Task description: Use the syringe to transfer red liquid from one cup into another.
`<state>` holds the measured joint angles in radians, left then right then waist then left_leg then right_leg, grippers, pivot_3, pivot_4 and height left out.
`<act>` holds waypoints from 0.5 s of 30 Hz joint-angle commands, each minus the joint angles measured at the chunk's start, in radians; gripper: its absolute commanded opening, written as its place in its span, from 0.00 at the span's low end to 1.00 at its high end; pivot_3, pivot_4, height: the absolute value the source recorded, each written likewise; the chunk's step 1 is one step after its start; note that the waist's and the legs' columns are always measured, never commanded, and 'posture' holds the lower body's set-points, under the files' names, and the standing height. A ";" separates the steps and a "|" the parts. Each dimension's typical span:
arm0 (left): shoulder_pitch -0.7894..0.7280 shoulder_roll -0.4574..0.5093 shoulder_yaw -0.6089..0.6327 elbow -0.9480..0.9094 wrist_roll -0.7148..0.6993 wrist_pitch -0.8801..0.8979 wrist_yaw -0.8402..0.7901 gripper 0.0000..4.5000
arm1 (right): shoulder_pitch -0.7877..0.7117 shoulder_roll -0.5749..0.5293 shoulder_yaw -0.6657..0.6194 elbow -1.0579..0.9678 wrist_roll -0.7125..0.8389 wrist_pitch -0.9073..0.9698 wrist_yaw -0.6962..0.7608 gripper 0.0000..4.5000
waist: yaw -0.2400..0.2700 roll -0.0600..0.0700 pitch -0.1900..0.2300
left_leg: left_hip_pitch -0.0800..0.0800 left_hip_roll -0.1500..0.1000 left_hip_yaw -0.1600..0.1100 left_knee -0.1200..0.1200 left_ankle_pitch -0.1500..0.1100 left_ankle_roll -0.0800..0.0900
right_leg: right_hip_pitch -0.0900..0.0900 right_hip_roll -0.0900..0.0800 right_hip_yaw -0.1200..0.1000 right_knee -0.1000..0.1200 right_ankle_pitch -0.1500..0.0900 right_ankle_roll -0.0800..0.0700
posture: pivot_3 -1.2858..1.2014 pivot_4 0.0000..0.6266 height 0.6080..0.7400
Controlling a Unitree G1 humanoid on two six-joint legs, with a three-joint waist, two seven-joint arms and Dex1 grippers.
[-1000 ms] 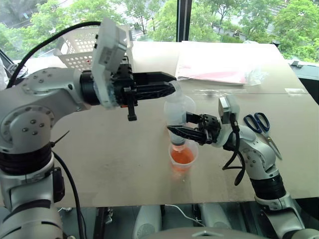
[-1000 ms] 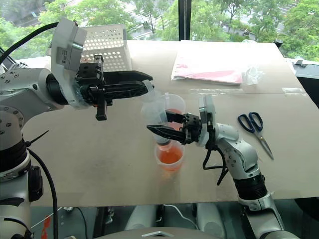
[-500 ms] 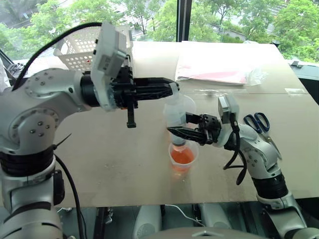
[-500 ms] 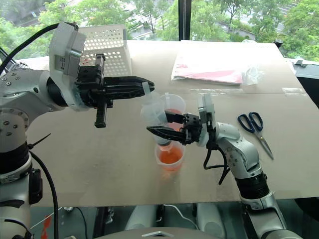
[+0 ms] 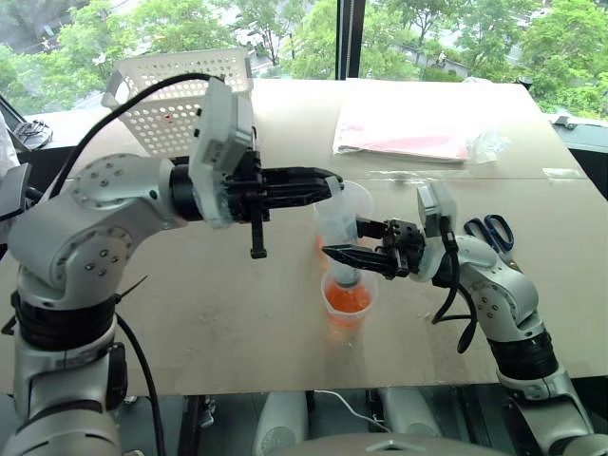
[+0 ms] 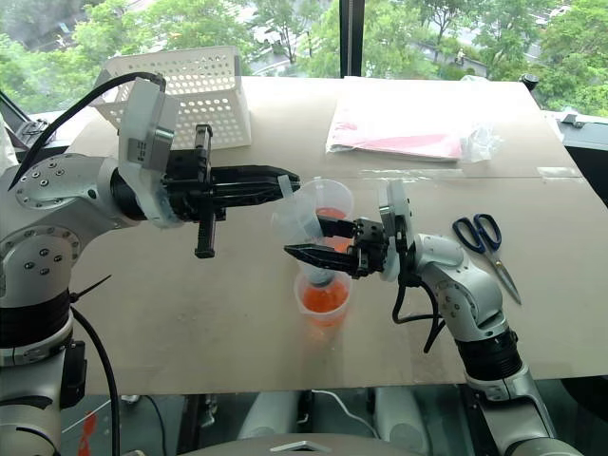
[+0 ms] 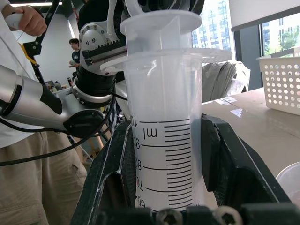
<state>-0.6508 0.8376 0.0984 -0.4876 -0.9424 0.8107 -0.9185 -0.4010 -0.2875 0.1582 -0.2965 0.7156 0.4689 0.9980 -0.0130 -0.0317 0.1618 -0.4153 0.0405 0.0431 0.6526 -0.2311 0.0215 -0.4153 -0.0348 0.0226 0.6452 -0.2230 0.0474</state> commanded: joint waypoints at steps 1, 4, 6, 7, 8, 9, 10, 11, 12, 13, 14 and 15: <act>0.032 -0.002 -0.069 -0.051 0.001 0.011 -0.045 0.00 | -0.037 0.015 -0.050 -0.087 0.064 -0.018 -0.011 0.32 | 0.000 0.000 0.000 | 0.000 0.000 0.000 0.000 0.000 0.000 | 0.000 0.000 0.000 0.000 0.000 0.000 | 0.52 0.24 1.00; 0.037 -0.006 -0.078 -0.056 0.002 0.006 -0.046 0.00 | -0.038 0.012 -0.054 -0.091 0.068 -0.014 -0.012 0.32 | 0.000 0.000 0.000 | 0.000 0.000 0.000 0.000 0.000 0.000 | 0.000 0.000 0.000 0.000 0.000 0.000 | 0.52 0.24 1.00; 0.041 -0.009 -0.083 -0.059 0.004 0.003 -0.046 0.00 | -0.039 0.011 -0.055 -0.092 0.069 -0.012 -0.013 0.32 | 0.000 0.000 0.000 | 0.000 0.000 0.000 0.000 0.000 0.000 | 0.000 0.000 0.000 0.000 0.000 0.000 | 0.52 0.24 1.00; 0.042 -0.010 -0.085 -0.059 0.005 0.003 -0.045 0.00 | -0.040 0.010 -0.056 -0.094 0.071 -0.011 -0.015 0.32 | 0.000 0.000 0.000 | 0.000 0.000 0.000 0.000 0.000 0.000 | 0.000 0.000 0.000 0.000 0.000 0.000 | 0.52 0.24 1.00; 0.043 -0.012 -0.087 -0.060 0.005 0.002 -0.045 0.00 | -0.041 0.010 -0.057 -0.096 0.073 -0.009 -0.017 0.32 | 0.000 0.000 0.000 | 0.000 0.000 0.000 0.000 0.000 0.000 | 0.000 0.000 0.000 0.000 0.000 0.000 | 0.52 0.24 1.00; 0.044 -0.013 -0.089 -0.060 0.006 0.001 -0.045 0.00 | -0.043 0.010 -0.058 -0.098 0.075 -0.007 -0.019 0.32 | 0.000 0.000 0.000 | 0.000 0.000 0.000 0.000 0.000 0.000 | 0.000 0.000 0.000 0.000 0.000 0.000 | 0.52 0.24 1.00; 0.045 -0.014 -0.090 -0.061 0.007 0.001 -0.046 0.00 | -0.044 0.009 -0.059 -0.099 0.077 -0.005 -0.021 0.32 | 0.000 0.000 0.000 | 0.000 0.000 0.000 0.000 0.000 0.000 | 0.000 0.000 0.000 0.000 0.000 0.000 | 0.52 0.24 1.00; 0.046 -0.015 -0.092 -0.061 0.007 0.000 -0.046 0.00 | -0.045 0.009 -0.059 -0.101 0.077 -0.004 -0.023 0.32 | 0.000 0.000 0.000 | 0.000 0.000 0.000 0.000 0.000 0.000 | 0.000 0.000 0.000 0.000 0.000 0.000 | 0.52 0.24 1.00; 0.047 -0.016 -0.092 -0.062 0.007 0.001 -0.046 0.00 | -0.046 0.008 -0.060 -0.103 0.079 -0.001 -0.025 0.32 | 0.000 0.000 0.000 | 0.000 0.000 0.000 0.000 0.000 0.000 | 0.000 0.000 0.000 0.000 0.000 0.000 | 0.52 0.24 1.00; 0.048 -0.017 -0.093 -0.063 0.008 0.000 -0.046 0.00 | -0.047 0.008 -0.061 -0.104 0.080 0.001 -0.026 0.32 | 0.000 0.000 0.000 | 0.000 0.000 0.000 0.000 0.000 0.000 | 0.000 0.000 0.000 0.000 0.000 0.000 | 0.52 0.24 1.00; 0.049 -0.018 -0.093 -0.063 0.009 0.000 -0.047 0.00 | -0.048 0.008 -0.062 -0.105 0.081 0.002 -0.028 0.32 | 0.000 0.000 0.000 | 0.000 0.000 0.000 0.000 0.000 0.000 | 0.000 0.000 0.000 0.000 0.000 0.000 | 0.52 0.24 1.00; 0.048 -0.020 -0.094 -0.064 0.009 0.000 -0.045 0.00 | -0.048 0.006 -0.063 -0.106 0.081 0.002 -0.028 0.32 | 0.000 0.000 0.000 | 0.000 0.000 0.000 0.000 0.000 0.000 | 0.000 0.000 0.000 0.000 0.000 0.000 | 0.52 0.24 1.00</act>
<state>-0.6240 0.8209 0.0860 -0.4898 -0.9268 0.7867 -0.9221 -0.4010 -0.2993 0.1559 -0.3058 0.7368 0.5002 0.9881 -0.0129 -0.0318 0.1618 -0.4153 0.0405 0.0429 0.6528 -0.2310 0.0215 -0.4152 -0.0348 0.0225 0.6452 -0.2230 0.0474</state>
